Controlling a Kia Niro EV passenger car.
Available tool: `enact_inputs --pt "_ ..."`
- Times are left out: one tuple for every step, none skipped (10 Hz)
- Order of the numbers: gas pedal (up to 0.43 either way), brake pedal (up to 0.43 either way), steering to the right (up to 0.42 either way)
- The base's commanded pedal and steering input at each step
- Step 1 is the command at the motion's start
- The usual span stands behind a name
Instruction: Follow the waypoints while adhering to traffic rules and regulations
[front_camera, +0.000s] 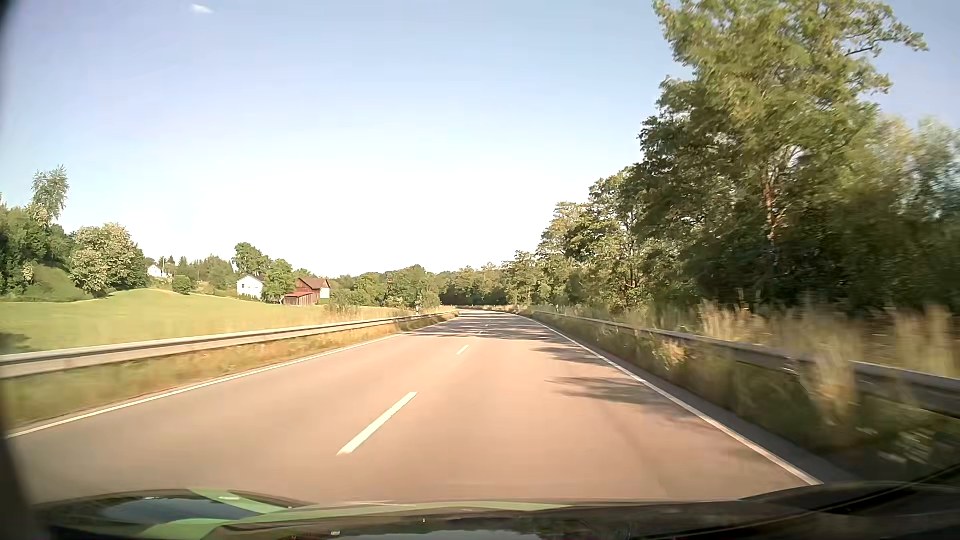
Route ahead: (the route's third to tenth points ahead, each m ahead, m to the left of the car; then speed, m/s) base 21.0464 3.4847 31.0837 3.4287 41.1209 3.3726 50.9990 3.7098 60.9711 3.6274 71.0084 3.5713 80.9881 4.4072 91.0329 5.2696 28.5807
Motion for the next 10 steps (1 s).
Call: enact_inputs --pt "0.260 0.000 -0.004" --pt "0.268 0.000 -0.003" --pt "0.268 0.000 -0.004" --pt "0.228 0.000 -0.004" --pt "0.209 0.000 -0.004" --pt "0.209 0.000 -0.004" --pt "0.220 0.000 -0.005" --pt "0.228 0.000 -0.005" --pt "0.240 0.000 -0.004" --pt "0.248 0.000 -0.004"
